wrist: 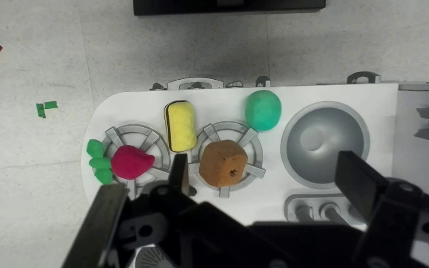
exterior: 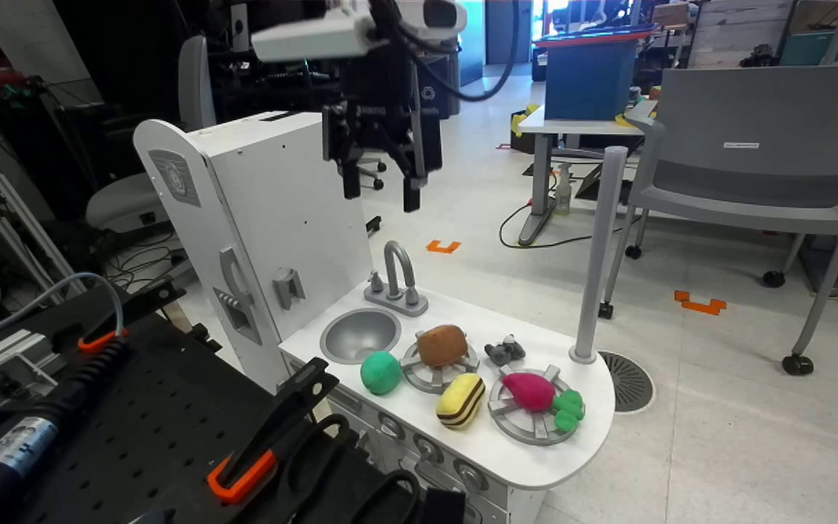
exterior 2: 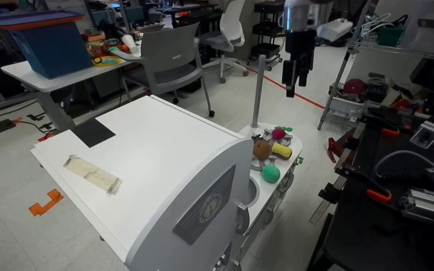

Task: Put the green plushie in the sink

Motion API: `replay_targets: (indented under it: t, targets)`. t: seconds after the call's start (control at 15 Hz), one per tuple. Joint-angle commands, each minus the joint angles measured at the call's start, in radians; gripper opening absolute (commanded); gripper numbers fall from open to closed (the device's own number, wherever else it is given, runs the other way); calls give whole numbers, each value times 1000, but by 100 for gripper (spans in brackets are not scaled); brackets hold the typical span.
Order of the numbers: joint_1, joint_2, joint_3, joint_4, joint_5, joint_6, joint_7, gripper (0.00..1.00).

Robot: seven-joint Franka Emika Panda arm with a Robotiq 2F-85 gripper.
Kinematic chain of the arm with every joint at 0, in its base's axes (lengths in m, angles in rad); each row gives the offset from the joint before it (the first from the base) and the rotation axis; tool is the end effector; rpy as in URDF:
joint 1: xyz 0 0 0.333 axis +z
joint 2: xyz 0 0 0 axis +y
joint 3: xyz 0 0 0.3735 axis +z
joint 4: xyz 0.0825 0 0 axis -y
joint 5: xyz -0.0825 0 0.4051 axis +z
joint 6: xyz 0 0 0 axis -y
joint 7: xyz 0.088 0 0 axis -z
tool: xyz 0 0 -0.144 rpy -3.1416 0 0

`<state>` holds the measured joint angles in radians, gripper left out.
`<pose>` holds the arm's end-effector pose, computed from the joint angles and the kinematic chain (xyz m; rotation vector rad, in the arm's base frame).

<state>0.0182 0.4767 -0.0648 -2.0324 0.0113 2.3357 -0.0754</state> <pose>0.6120 -0.0278 0.1926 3.1173 0.0388 -0.2710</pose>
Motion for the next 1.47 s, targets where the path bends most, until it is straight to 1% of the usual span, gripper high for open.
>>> replay_targets:
  t: [0.0, 0.27, 0.4, 0.73, 1.07, 1.33, 1.4]
  targets:
    - [20, 179, 4, 117, -66, 28, 75, 100]
    - [47, 341, 12, 206, -77, 71, 106, 100]
    - [72, 417, 5, 266, -78, 65, 141, 100]
    - [115, 596, -4, 401, -90, 121, 185, 100]
    - [115, 735, 18, 534, -69, 120, 180, 100]
    - [129, 834, 11, 634, -73, 123, 191, 100]
    - [134, 857, 7, 655, -75, 128, 195, 84]
